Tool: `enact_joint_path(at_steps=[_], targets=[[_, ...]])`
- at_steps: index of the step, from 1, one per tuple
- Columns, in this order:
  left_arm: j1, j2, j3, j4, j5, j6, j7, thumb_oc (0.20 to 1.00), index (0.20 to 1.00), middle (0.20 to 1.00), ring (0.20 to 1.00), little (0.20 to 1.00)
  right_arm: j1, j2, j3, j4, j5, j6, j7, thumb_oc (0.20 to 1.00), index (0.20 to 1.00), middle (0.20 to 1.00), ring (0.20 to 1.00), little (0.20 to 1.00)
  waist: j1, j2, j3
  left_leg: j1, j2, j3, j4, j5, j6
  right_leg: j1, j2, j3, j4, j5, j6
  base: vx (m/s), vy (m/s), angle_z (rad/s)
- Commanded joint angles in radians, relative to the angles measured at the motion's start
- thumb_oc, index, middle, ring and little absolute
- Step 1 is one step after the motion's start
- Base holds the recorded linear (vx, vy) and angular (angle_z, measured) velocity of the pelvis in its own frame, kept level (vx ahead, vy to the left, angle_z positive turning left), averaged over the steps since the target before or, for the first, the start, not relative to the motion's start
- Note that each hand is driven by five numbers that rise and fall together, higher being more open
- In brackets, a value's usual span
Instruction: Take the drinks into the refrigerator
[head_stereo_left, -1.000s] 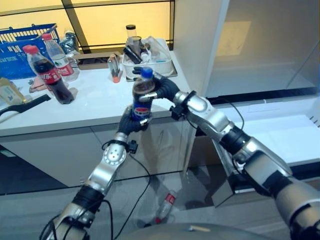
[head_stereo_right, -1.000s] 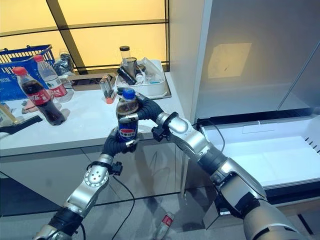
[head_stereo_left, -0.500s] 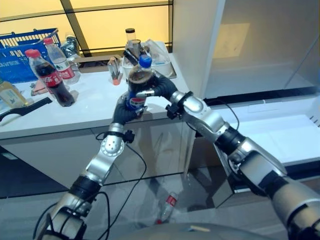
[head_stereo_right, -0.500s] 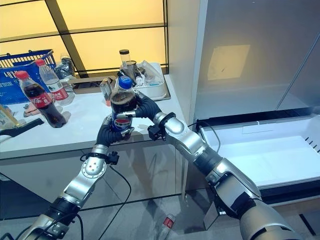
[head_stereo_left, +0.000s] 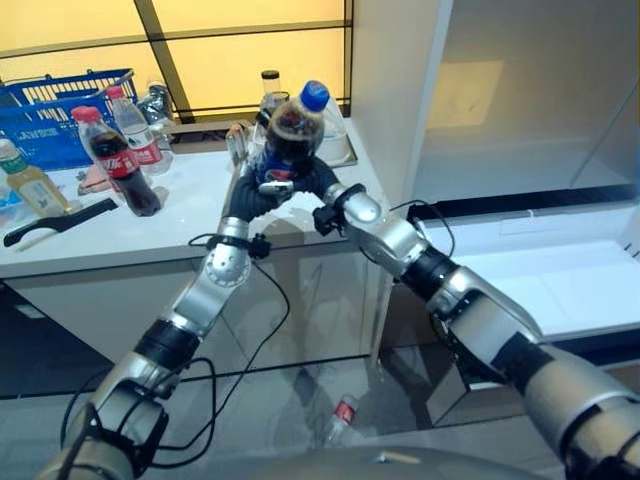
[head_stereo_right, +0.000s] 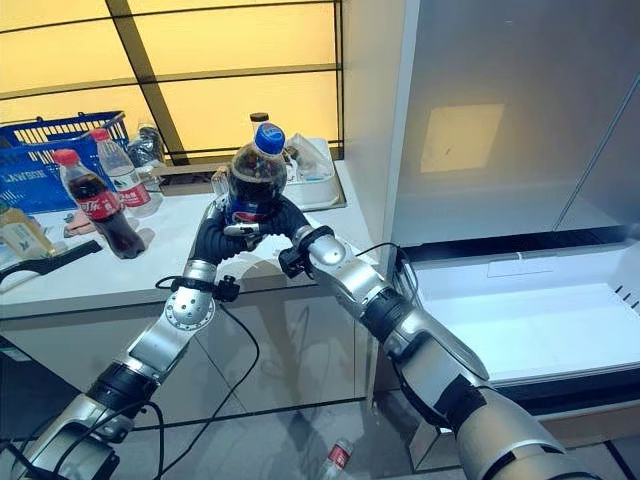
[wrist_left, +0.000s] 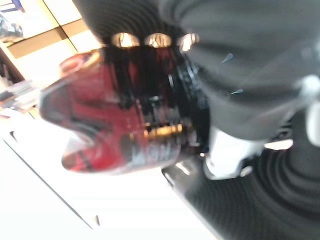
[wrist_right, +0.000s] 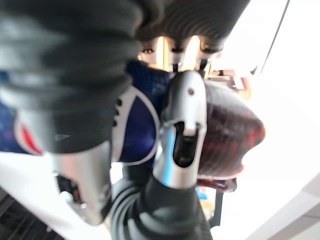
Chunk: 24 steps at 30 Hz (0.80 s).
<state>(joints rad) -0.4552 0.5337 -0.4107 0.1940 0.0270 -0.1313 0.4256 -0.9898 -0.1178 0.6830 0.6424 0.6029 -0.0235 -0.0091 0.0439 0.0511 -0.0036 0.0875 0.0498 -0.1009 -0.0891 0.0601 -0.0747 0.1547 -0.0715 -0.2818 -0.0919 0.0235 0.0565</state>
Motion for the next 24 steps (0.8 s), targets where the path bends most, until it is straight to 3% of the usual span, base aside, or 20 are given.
enact_joint_path(at_steps=[1, 13, 14, 15, 16, 24], targets=[[-0.287, -0.055, -0.088, 0.012, 0.061, -0.085, -0.004, 0.200, 0.200, 0.200, 0.200, 0.200, -0.197, 0.195, 0.063, 0.070, -0.041, -0.069, 0.007, 1.000, 1.000, 1.000, 1.000, 1.000, 0.008, -0.037, -0.035, 0.052, -0.048, 0.037, 0.002, -0.121, 0.047, 0.030, -0.014, 0.039, 0.032, -0.097, 0.011, 0.00, 0.000, 0.00], [-0.249, -0.103, -0.142, 0.048, -0.020, -0.095, -0.059, 0.200, 0.200, 0.200, 0.200, 0.200, -0.208, 0.204, 0.039, 0.073, -0.015, -0.087, -0.027, 1.000, 1.000, 1.000, 1.000, 1.000, 0.007, -0.043, -0.030, 0.045, -0.048, 0.047, 0.002, -0.121, 0.051, 0.019, -0.013, 0.054, 0.024, -0.084, 0.015, 0.00, 0.000, 0.00], [-0.244, -0.110, -0.148, 0.047, -0.020, -0.092, -0.062, 0.200, 0.200, 0.200, 0.200, 0.200, -0.205, 0.206, 0.032, 0.073, -0.012, -0.091, -0.036, 0.925, 0.925, 0.925, 0.925, 0.925, 0.006, -0.043, -0.029, 0.045, -0.048, 0.048, 0.002, -0.121, 0.052, 0.019, -0.013, 0.055, 0.024, -0.084, 0.015, 0.00, 0.000, 0.00], [-0.237, -0.116, -0.152, 0.046, -0.023, -0.090, -0.064, 0.200, 0.200, 0.200, 0.200, 0.200, -0.202, 0.207, 0.027, 0.073, -0.010, -0.094, -0.040, 0.533, 0.533, 0.533, 0.533, 0.533, 0.005, -0.043, -0.029, 0.046, -0.048, 0.048, 0.002, -0.121, 0.053, 0.020, -0.013, 0.057, 0.024, -0.084, 0.015, 0.00, 0.000, 0.00], [-0.233, -0.119, -0.154, 0.041, -0.025, -0.090, -0.066, 0.200, 0.200, 0.200, 0.200, 0.200, -0.200, 0.208, 0.025, 0.072, -0.012, -0.096, -0.044, 0.200, 0.200, 0.200, 0.200, 0.200, 0.006, -0.043, -0.029, 0.047, -0.048, 0.049, 0.002, -0.122, 0.053, 0.020, -0.013, 0.059, 0.023, -0.084, 0.015, 0.01, 0.004, -0.03], [-0.180, -0.142, -0.141, 0.046, -0.075, -0.088, -0.068, 0.200, 0.200, 0.200, 0.200, 0.200, -0.176, 0.189, 0.019, 0.050, -0.025, -0.093, -0.060, 0.200, 0.200, 0.200, 0.200, 0.200, 0.006, -0.043, -0.023, 0.049, -0.048, 0.053, 0.002, -0.123, 0.054, 0.020, -0.012, 0.061, 0.020, -0.081, 0.015, 0.00, 0.001, -0.01]])
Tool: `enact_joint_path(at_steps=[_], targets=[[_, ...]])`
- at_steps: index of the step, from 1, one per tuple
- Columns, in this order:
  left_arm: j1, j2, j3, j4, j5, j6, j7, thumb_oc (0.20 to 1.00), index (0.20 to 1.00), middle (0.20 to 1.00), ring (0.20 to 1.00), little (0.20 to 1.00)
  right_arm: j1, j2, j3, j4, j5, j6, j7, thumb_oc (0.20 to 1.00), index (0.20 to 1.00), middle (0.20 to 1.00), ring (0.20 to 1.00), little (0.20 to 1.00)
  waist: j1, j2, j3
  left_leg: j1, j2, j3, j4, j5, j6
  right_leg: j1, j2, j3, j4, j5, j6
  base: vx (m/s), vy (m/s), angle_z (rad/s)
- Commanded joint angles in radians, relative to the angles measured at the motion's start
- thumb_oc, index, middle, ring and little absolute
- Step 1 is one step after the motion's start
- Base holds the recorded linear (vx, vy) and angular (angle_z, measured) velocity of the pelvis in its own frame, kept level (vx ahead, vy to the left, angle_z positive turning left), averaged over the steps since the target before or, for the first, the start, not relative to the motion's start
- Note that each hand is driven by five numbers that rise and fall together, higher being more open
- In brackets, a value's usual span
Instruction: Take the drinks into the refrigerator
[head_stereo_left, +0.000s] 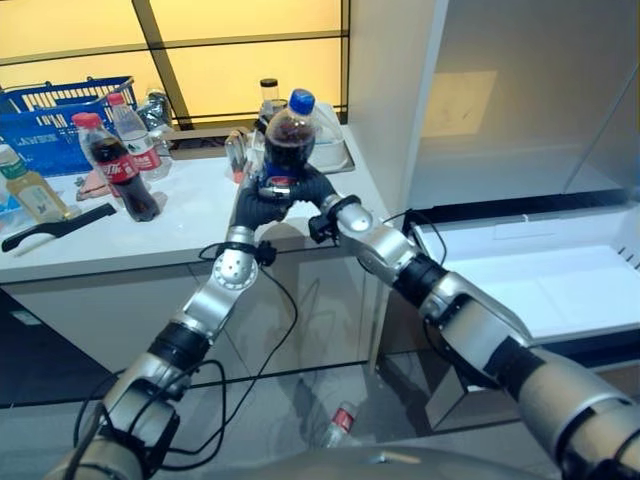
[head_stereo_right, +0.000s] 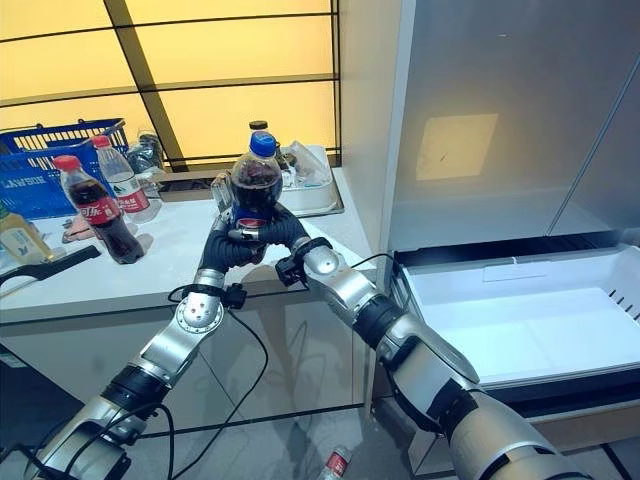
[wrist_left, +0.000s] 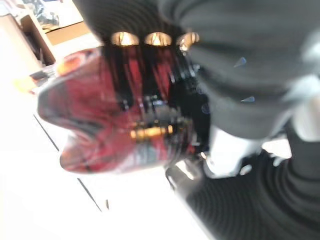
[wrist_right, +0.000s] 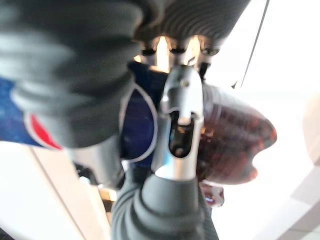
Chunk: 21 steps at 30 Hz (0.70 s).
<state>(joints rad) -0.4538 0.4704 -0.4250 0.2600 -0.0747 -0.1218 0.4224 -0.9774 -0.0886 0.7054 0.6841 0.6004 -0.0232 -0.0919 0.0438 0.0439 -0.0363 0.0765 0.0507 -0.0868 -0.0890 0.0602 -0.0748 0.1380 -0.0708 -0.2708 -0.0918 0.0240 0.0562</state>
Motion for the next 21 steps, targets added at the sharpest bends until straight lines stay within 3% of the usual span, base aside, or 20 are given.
enact_joint_path(at_steps=[1, 10, 11, 18, 21], targets=[[-0.175, -0.077, -0.124, -0.019, 0.023, -0.097, -0.065, 0.200, 0.200, 0.200, 0.200, 0.200, -0.186, 0.157, -0.006, 0.006, -0.022, -0.093, 0.023, 0.200, 0.200, 0.200, 0.200, 0.200, 0.006, -0.035, 0.010, 0.060, -0.048, 0.040, 0.002, -0.123, 0.054, 0.037, -0.013, 0.051, 0.020, -0.082, 0.015, 0.00, 0.000, 0.00], [-0.107, -0.076, -0.077, 0.040, -0.030, -0.079, -0.073, 0.200, 0.200, 0.200, 0.200, 0.200, -0.157, 0.094, -0.040, 0.001, -0.002, -0.085, 0.010, 0.200, 0.200, 0.200, 0.200, 0.200, 0.009, -0.033, 0.015, 0.059, -0.046, 0.044, 0.002, -0.119, 0.054, 0.031, -0.010, 0.056, 0.021, -0.079, 0.014, 0.00, 0.000, 0.00], [-0.101, -0.078, -0.075, 0.053, -0.050, -0.077, -0.086, 1.000, 1.000, 1.000, 1.000, 1.000, -0.155, 0.085, -0.043, 0.000, 0.001, -0.083, 0.011, 0.200, 0.200, 0.200, 0.200, 0.200, 0.009, -0.033, 0.016, 0.058, -0.045, 0.045, 0.002, -0.119, 0.053, 0.031, -0.010, 0.057, 0.020, -0.078, 0.014, -0.03, -0.006, -0.01], [0.024, -0.084, 0.017, 0.076, -0.264, -0.072, -0.158, 1.000, 1.000, 1.000, 1.000, 1.000, -0.132, -0.020, -0.083, -0.078, 0.038, -0.068, 0.028, 0.200, 0.200, 0.200, 0.200, 0.200, 0.013, -0.032, 0.024, 0.050, -0.044, 0.046, 0.002, -0.111, 0.051, 0.022, -0.009, 0.055, 0.017, -0.070, 0.014, -0.03, -0.004, 0.00], [0.081, -0.092, 0.041, 0.082, -0.280, -0.064, -0.173, 1.000, 1.000, 1.000, 1.000, 1.000, -0.111, -0.069, -0.105, -0.115, 0.047, -0.067, 0.030, 0.200, 0.200, 0.200, 0.200, 0.200, 0.013, -0.031, 0.027, 0.049, -0.043, 0.047, 0.002, -0.110, 0.052, 0.020, -0.009, 0.055, 0.016, -0.068, 0.013, -0.01, -0.001, 0.00]])
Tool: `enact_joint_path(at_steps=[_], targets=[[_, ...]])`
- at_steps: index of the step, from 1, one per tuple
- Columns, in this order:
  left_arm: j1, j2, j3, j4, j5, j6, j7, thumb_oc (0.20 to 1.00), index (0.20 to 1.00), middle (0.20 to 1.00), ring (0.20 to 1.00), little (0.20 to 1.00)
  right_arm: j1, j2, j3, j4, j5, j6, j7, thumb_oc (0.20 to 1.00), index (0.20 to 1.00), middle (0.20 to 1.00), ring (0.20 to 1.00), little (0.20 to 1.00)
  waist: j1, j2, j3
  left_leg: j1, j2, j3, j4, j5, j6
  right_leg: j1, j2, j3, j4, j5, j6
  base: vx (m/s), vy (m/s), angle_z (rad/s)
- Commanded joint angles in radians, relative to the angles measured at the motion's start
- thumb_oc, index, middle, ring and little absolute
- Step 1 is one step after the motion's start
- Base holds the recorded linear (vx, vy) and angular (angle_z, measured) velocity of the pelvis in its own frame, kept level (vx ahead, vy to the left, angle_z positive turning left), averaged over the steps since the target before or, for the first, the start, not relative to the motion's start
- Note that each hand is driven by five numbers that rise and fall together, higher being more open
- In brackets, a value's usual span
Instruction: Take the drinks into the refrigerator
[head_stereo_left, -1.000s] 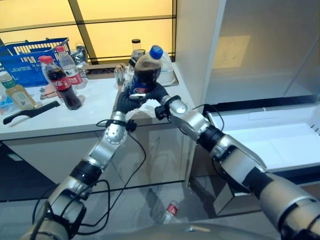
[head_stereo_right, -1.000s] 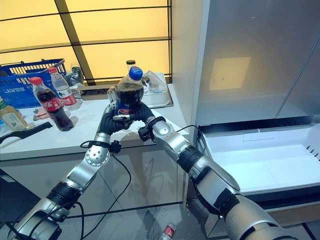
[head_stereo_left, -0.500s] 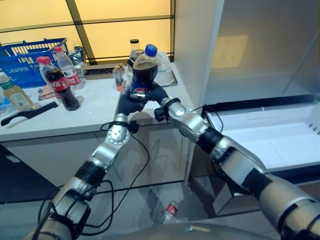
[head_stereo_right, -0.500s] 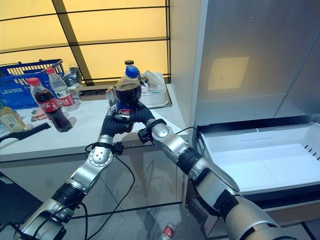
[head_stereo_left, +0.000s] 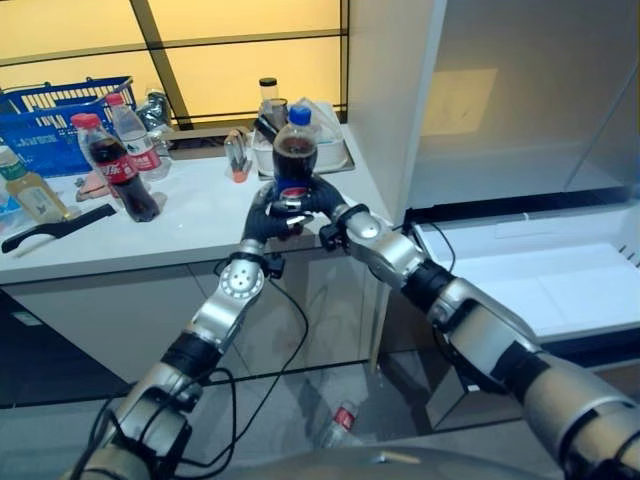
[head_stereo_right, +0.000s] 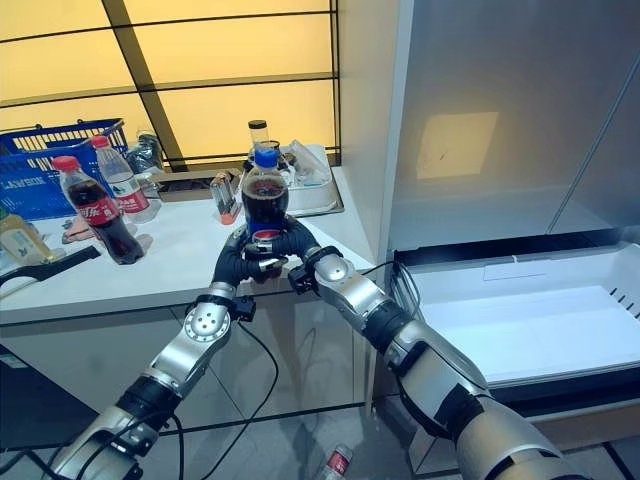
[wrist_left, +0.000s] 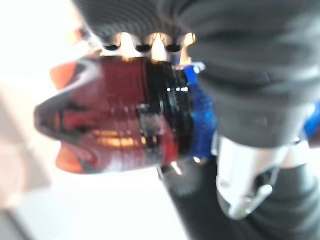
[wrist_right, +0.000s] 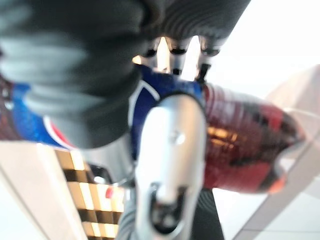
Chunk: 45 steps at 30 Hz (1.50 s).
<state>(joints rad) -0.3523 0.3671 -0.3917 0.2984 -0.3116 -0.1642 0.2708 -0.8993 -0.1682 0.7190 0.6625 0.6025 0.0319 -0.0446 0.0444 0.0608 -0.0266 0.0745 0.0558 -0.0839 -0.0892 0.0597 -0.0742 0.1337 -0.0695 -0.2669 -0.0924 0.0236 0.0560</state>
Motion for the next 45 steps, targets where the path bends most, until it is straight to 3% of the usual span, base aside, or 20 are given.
enact_joint_path(at_steps=[1, 9, 13, 15, 16, 20, 33, 38, 45], targets=[[0.006, 0.010, 0.020, 0.048, -0.052, -0.018, -0.025, 1.000, 1.000, 1.000, 1.000, 1.000, -0.183, -0.012, -0.129, -0.106, 0.048, -0.122, -0.015, 0.200, 0.200, 0.200, 0.200, 0.200, 0.013, -0.048, 0.018, 0.050, -0.048, 0.045, 0.002, -0.109, 0.051, 0.024, -0.010, 0.051, 0.016, -0.067, 0.014, 0.00, 0.000, 0.00], [0.226, 0.015, 0.139, -0.057, -0.066, -0.018, -0.072, 1.000, 1.000, 1.000, 1.000, 1.000, -0.049, -0.229, -0.232, -0.280, 0.034, -0.137, 0.016, 0.200, 0.200, 0.200, 0.200, 0.200, 0.022, -0.047, 0.026, 0.043, -0.051, 0.044, 0.002, -0.108, 0.053, 0.016, -0.012, 0.050, 0.012, -0.061, 0.019, 0.00, 0.001, 0.00], [0.346, 0.019, 0.209, -0.148, -0.067, -0.018, -0.115, 1.000, 1.000, 1.000, 1.000, 1.000, 0.102, -0.357, -0.340, -0.412, 0.000, -0.152, 0.033, 0.200, 0.200, 0.200, 0.200, 0.200, 0.026, -0.049, 0.036, 0.036, -0.054, 0.040, 0.002, -0.108, 0.056, 0.008, -0.015, 0.048, 0.012, -0.058, 0.024, 0.00, 0.000, 0.00], [0.382, 0.015, 0.225, -0.167, -0.067, -0.014, -0.128, 1.000, 1.000, 1.000, 1.000, 1.000, 0.160, -0.381, -0.372, -0.453, -0.006, -0.150, 0.039, 0.200, 0.200, 0.200, 0.200, 0.200, 0.027, -0.050, 0.036, 0.034, -0.055, 0.039, 0.002, -0.108, 0.057, 0.007, -0.015, 0.047, 0.011, -0.057, 0.025, 0.00, 0.000, 0.00], [0.425, 0.007, 0.248, -0.188, -0.079, -0.013, -0.149, 1.000, 1.000, 1.000, 1.000, 1.000, 0.253, -0.406, -0.444, -0.499, 0.001, -0.161, 0.043, 0.200, 0.200, 0.200, 0.200, 0.200, 0.026, -0.051, 0.043, 0.031, -0.056, 0.036, 0.002, -0.109, 0.059, 0.004, -0.016, 0.045, 0.012, -0.057, 0.027, 0.00, 0.000, 0.00], [0.462, -0.009, 0.272, -0.197, -0.078, -0.004, -0.157, 1.000, 1.000, 1.000, 1.000, 1.000, 0.382, -0.422, -0.537, -0.534, -0.007, -0.165, 0.038, 0.200, 0.200, 0.200, 0.200, 0.200, 0.027, -0.056, 0.047, 0.028, -0.060, 0.034, 0.002, -0.111, 0.062, 0.002, -0.018, 0.045, 0.012, -0.058, 0.030, 0.00, 0.000, 0.00], [0.472, 0.005, 0.284, -0.262, -0.065, 0.010, -0.191, 1.000, 1.000, 1.000, 1.000, 1.000, 0.527, -0.506, -0.721, -0.598, -0.039, -0.190, 0.013, 0.200, 0.200, 0.200, 0.200, 0.200, 0.000, -0.056, 0.056, 0.032, -0.058, 0.045, 0.002, -0.121, 0.065, -0.002, -0.015, 0.059, 0.012, -0.060, 0.034, 0.00, 0.001, 0.00], [0.509, 0.016, 0.321, -0.319, -0.091, 0.009, -0.219, 1.000, 1.000, 1.000, 1.000, 1.000, 0.623, -0.549, -0.854, -0.667, -0.037, -0.210, 0.004, 0.200, 0.200, 0.200, 0.200, 0.200, -0.017, -0.057, 0.057, 0.032, -0.057, 0.047, 0.002, -0.125, 0.065, -0.007, -0.013, 0.063, 0.013, -0.063, 0.035, 0.01, -0.001, -0.01], [0.533, 0.031, 0.343, -0.345, -0.092, 0.014, -0.231, 1.000, 1.000, 1.000, 1.000, 1.000, 0.687, -0.615, -0.966, -0.612, -0.067, -0.217, -0.041, 0.200, 0.200, 0.200, 0.200, 0.200, -0.029, -0.058, 0.054, 0.031, -0.055, 0.052, 0.002, -0.129, 0.063, -0.011, -0.010, 0.071, 0.010, -0.066, 0.036, 0.01, -0.010, -0.06]])
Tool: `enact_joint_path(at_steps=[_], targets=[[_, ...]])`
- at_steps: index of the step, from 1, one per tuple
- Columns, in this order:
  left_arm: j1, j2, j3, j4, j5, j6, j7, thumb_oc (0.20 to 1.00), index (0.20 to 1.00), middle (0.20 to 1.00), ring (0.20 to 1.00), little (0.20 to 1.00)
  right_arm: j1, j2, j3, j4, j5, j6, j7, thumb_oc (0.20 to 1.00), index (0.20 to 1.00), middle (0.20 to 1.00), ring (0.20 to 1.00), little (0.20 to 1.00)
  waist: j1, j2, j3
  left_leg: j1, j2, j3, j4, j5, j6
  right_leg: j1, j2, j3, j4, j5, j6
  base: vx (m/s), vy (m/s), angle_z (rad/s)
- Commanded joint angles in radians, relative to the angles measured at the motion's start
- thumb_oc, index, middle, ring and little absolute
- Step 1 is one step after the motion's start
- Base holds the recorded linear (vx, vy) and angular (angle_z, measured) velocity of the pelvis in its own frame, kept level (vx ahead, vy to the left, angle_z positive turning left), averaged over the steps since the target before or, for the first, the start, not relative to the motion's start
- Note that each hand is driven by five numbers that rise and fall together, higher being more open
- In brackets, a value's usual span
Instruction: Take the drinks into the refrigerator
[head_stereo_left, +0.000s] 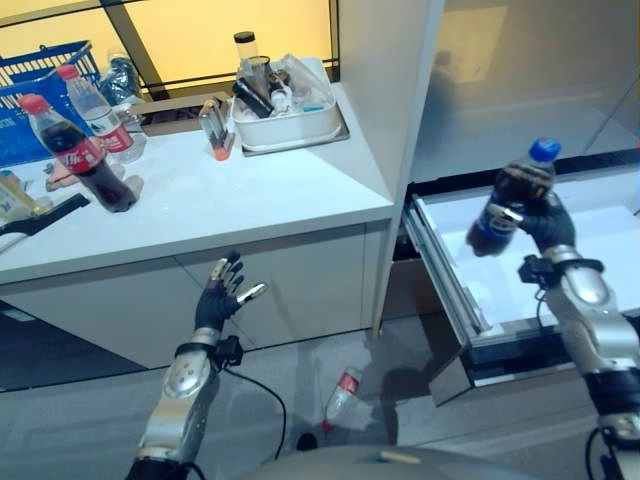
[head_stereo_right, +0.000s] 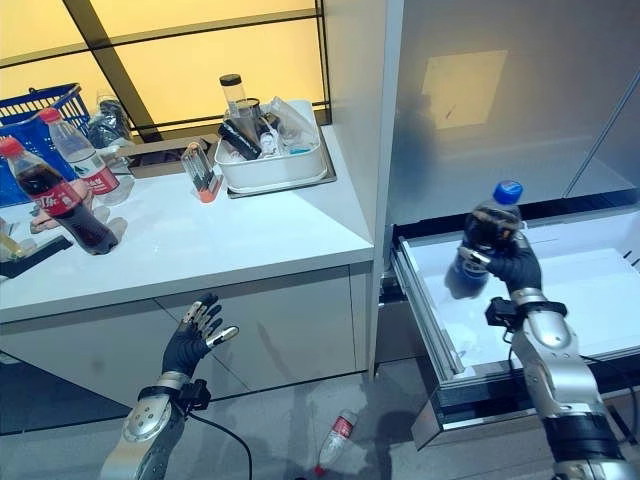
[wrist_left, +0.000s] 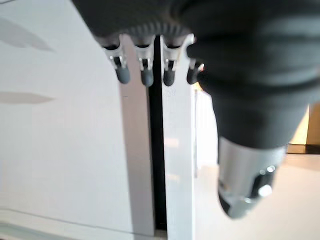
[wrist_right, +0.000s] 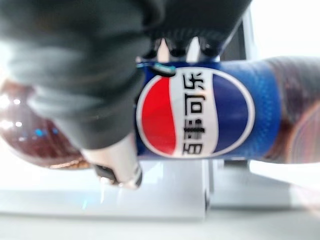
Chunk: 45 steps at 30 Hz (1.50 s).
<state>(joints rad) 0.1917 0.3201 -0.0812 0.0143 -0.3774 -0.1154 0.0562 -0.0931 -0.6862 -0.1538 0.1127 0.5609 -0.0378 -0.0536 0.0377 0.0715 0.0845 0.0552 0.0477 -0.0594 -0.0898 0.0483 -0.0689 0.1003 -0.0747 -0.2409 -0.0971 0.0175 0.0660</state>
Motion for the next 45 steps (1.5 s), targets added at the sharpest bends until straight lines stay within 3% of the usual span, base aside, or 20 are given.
enact_joint_path(at_steps=[1, 7, 13, 20, 24, 29, 30, 34, 39, 45], targets=[[-0.005, 0.090, 0.036, -0.078, -0.030, -0.034, -0.026, 1.000, 1.000, 1.000, 1.000, 1.000, -0.113, -0.126, -0.110, -0.032, -0.047, -0.143, -0.044, 0.200, 0.200, 0.200, 0.200, 0.200, -0.024, -0.069, -0.059, 0.050, -0.046, 0.028, 0.002, -0.119, 0.056, 0.022, -0.004, 0.044, 0.014, -0.060, 0.026, 0.01, -0.010, -0.05], [0.021, 0.131, 0.036, -0.134, -0.051, -0.034, -0.053, 1.000, 1.000, 1.000, 1.000, 1.000, -0.124, -0.205, -0.098, 0.100, -0.112, -0.118, -0.063, 0.200, 0.200, 0.200, 0.200, 0.200, -0.023, -0.069, -0.060, 0.049, -0.046, 0.028, 0.002, -0.119, 0.055, 0.020, -0.003, 0.046, 0.013, -0.060, 0.027, 0.00, 0.000, 0.00], [0.050, 0.201, 0.003, -0.236, -0.081, -0.039, -0.098, 1.000, 1.000, 1.000, 1.000, 1.000, -0.208, -0.270, 0.051, 0.375, -0.185, -0.066, -0.044, 0.200, 0.200, 0.200, 0.200, 0.200, -0.011, -0.071, -0.052, 0.046, -0.045, 0.026, 0.002, -0.115, 0.052, 0.021, -0.002, 0.042, 0.012, -0.058, 0.026, 0.00, 0.000, 0.00], [0.012, 0.269, -0.114, -0.255, -0.070, -0.025, -0.145, 1.000, 1.000, 1.000, 1.000, 1.000, -0.530, -0.296, 0.412, 0.827, -0.382, -0.002, -0.004, 0.200, 0.200, 0.200, 0.200, 0.200, 0.010, -0.068, -0.023, 0.030, -0.050, 0.017, 0.003, -0.102, 0.052, 0.008, -0.005, 0.036, 0.014, -0.052, 0.027, -0.02, -0.002, 0.00], [-0.022, 0.272, -0.185, -0.219, -0.032, -0.024, -0.149, 1.000, 1.000, 1.000, 1.000, 1.000, -0.739, -0.258, 0.613, 1.019, -0.555, 0.020, -0.009, 0.200, 0.200, 0.200, 0.200, 0.200, 0.027, -0.057, 0.015, -0.009, -0.058, 0.011, 0.006, -0.082, 0.053, -0.025, -0.011, 0.030, 0.016, -0.040, 0.029, -0.07, 0.019, 0.02], [-0.089, 0.278, -0.262, -0.168, 0.037, -0.029, -0.146, 1.000, 1.000, 1.000, 1.000, 1.000, -0.907, -0.220, 0.776, 1.058, -0.735, 0.025, -0.021, 0.200, 0.200, 0.200, 0.200, 0.200, 0.037, -0.045, 0.063, -0.063, -0.067, 0.005, 0.006, -0.053, 0.054, -0.078, -0.016, 0.025, 0.018, -0.023, 0.029, -0.09, 0.018, 0.06], [-0.143, 0.272, -0.310, -0.148, 0.072, -0.035, -0.142, 1.000, 1.000, 1.000, 1.000, 1.000, -0.971, -0.203, 0.852, 1.054, -0.826, 0.026, -0.026, 0.200, 0.200, 0.200, 0.200, 0.200, 0.037, -0.039, 0.089, -0.089, -0.070, 0.002, 0.006, -0.042, 0.055, -0.105, -0.018, 0.024, 0.020, -0.013, 0.030, -0.09, 0.023, 0.08], [-0.278, 0.252, -0.385, -0.141, 0.139, -0.056, -0.119, 1.000, 1.000, 1.000, 1.000, 1.000, -1.075, -0.170, 0.963, 1.046, -0.927, 0.017, -0.037, 0.200, 0.200, 0.200, 0.200, 0.200, 0.033, -0.021, 0.149, -0.142, -0.079, 0.001, 0.008, -0.019, 0.055, -0.162, -0.025, 0.030, 0.026, 0.004, 0.029, -0.12, 0.038, 0.05], [-0.476, 0.213, -0.482, -0.088, 0.216, -0.076, -0.083, 1.000, 1.000, 1.000, 1.000, 1.000, -1.183, -0.117, 1.149, 1.046, -1.159, 0.010, -0.025, 0.200, 0.200, 0.200, 0.200, 0.200, 0.022, 0.003, 0.212, -0.197, -0.087, 0.013, 0.007, 0.006, 0.055, -0.238, -0.030, 0.046, 0.048, 0.019, 0.026, -0.10, 0.047, -0.01], [-0.655, 0.135, -0.577, 0.013, 0.275, -0.086, -0.038, 1.000, 1.000, 1.000, 1.000, 1.000, -1.203, -0.024, 1.237, 1.016, -1.293, -0.020, -0.030, 0.200, 0.200, 0.200, 0.200, 0.200, 0.009, 0.022, 0.274, -0.241, -0.088, 0.028, 0.010, 0.024, 0.055, -0.295, -0.037, 0.064, 0.068, 0.029, 0.023, -0.07, 0.023, -0.12]])
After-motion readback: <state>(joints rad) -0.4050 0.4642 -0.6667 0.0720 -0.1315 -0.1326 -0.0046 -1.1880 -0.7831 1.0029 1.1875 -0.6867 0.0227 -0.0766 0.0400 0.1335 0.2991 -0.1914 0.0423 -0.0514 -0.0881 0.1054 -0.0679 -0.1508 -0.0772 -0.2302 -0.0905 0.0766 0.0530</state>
